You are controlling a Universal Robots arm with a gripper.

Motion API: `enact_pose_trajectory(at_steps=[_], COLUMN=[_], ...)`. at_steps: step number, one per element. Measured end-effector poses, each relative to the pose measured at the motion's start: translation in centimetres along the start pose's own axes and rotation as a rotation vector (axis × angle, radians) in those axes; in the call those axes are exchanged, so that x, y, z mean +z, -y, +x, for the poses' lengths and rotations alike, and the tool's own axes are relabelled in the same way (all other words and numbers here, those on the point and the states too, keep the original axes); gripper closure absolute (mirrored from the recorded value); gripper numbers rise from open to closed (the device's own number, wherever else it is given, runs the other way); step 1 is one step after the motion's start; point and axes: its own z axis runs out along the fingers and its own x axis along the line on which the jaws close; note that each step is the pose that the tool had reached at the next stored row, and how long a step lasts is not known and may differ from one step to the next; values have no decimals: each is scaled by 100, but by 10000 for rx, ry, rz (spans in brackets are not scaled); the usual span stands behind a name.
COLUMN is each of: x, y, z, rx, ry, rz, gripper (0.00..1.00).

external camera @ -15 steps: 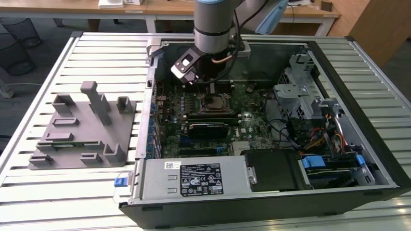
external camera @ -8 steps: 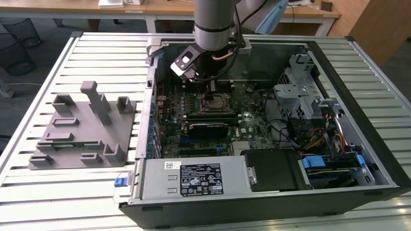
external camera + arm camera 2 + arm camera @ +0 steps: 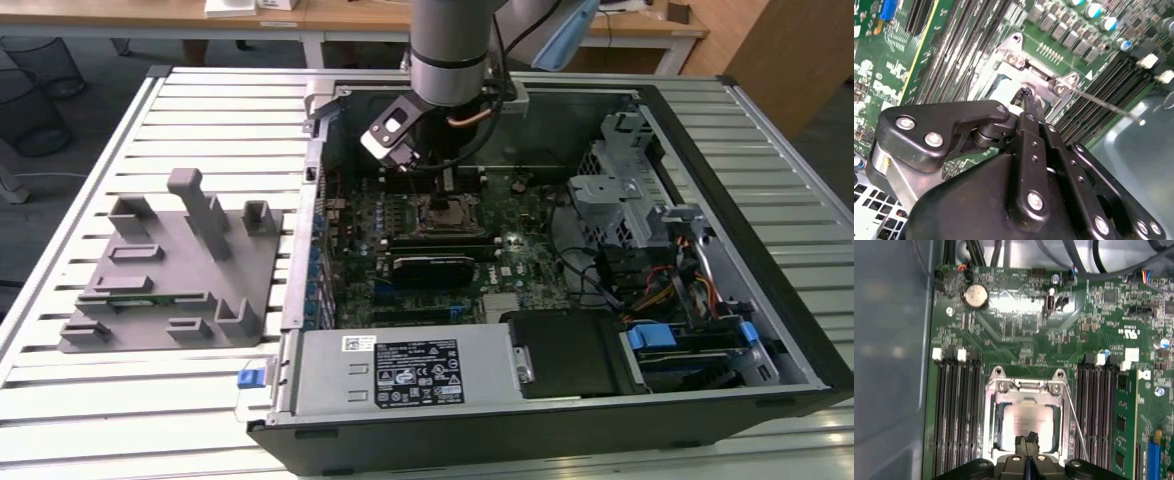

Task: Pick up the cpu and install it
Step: 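Close the cpu cover, then install the first cpu locking lever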

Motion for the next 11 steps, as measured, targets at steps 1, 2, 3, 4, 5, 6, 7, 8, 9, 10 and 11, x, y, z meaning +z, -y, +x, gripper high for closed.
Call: enact_pose_trajectory(at_steps=[1,2,3,4,5,6,7,8,9,10,11], x=[1,1,1,1,1,2,2,2,3,3,2], y=[-18,-32,-44,-52,-59,-66,-72,-79,-88,-95,-98], z=[-1,-1,-2,-2,-2,-2,-2,-3,-3,-3,-3], rx=[0,-1,-1,0,-1,-1,-1,0,0,-1,-1], ry=[0,1,0,0,0,0,1,1,0,-1,0], rz=[0,1,1,1,1,1,2,2,1,2,3], gripper=[89,89,89,89,89,89,89,89,89,89,89])
